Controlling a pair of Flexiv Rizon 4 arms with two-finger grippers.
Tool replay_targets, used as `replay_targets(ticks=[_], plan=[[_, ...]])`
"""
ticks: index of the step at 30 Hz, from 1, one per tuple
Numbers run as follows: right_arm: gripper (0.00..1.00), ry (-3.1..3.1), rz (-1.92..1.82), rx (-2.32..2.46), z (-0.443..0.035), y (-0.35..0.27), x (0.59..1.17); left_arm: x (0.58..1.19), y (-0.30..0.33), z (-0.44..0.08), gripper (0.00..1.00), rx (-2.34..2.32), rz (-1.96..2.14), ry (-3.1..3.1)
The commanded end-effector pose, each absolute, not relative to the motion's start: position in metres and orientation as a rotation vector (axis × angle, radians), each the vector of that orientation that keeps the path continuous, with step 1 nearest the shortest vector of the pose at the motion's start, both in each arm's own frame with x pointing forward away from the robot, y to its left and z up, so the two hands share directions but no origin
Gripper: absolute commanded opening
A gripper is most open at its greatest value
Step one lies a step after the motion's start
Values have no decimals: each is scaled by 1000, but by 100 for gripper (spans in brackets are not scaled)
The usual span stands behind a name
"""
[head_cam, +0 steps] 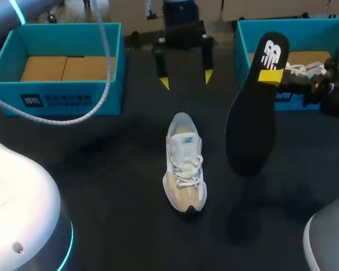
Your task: Take the shoe out of the shoebox, open the shoe tongue, remove and reinsert the insole, then place the shoe into the shoebox
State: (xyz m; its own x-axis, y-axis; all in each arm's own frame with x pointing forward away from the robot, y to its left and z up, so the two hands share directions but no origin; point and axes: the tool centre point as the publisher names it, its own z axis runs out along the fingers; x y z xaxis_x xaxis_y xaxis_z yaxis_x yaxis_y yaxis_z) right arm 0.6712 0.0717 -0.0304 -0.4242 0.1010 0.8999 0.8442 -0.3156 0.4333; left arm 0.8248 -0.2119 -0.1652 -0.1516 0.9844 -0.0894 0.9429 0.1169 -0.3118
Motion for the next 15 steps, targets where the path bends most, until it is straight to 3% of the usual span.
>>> replay_targets(ticks=[1, 15], plan=[[0, -1358, -1824, -1255, -32, 72, 663, 819, -195, -147, 100, -2021, 686, -2365], [0, -1358, -1824, -1255, -32, 72, 663, 808, -187, -106, 100, -2144, 861, -2348]])
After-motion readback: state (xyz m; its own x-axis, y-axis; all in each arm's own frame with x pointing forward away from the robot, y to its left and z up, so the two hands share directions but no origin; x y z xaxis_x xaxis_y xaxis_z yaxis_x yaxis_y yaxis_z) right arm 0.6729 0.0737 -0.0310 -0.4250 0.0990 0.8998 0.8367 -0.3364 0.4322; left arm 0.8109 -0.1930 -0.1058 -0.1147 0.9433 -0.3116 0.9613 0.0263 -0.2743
